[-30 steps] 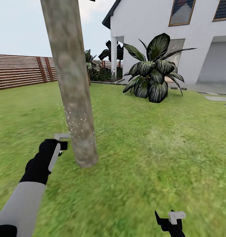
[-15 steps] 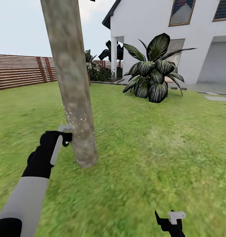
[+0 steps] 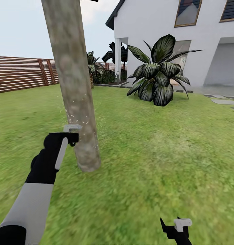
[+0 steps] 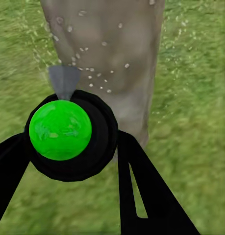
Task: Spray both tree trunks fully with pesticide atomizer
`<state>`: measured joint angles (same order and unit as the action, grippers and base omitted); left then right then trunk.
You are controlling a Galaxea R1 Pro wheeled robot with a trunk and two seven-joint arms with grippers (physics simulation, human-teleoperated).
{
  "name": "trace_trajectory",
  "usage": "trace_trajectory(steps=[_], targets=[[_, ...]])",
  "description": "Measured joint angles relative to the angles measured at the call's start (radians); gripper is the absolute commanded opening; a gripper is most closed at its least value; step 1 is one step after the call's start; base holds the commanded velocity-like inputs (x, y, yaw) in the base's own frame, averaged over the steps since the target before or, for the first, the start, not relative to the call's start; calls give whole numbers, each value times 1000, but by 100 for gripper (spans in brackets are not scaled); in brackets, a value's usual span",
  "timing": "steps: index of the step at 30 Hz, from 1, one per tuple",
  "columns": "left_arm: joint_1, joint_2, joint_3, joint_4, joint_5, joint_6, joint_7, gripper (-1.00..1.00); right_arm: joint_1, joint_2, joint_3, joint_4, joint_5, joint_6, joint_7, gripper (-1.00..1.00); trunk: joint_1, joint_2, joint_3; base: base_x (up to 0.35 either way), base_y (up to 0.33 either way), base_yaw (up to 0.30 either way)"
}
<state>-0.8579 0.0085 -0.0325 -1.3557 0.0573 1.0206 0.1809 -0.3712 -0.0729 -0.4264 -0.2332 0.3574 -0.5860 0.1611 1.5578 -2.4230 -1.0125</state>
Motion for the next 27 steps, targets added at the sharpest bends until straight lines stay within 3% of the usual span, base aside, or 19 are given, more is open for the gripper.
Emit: trace_trajectory(steps=[5,11,16,27], targets=[[-35,-30,2,12,-5,5,5,-100,0,0,0,0,0,0,0,100,0,0,0,0,0,0],[-23,4,20,32,-7,6,6,-100,0,1,0,0,0,0,0,100,0,0,0,0,0,0],[11,7,18,28,-6,6,6,-100,0,1,0,0,0,0,0,100,0,0,0,0,-55,0],[16,6,16,25,-8,4,6,-100,0,1,0,0,0,0,0,100,0,0,0,0,-264,0]])
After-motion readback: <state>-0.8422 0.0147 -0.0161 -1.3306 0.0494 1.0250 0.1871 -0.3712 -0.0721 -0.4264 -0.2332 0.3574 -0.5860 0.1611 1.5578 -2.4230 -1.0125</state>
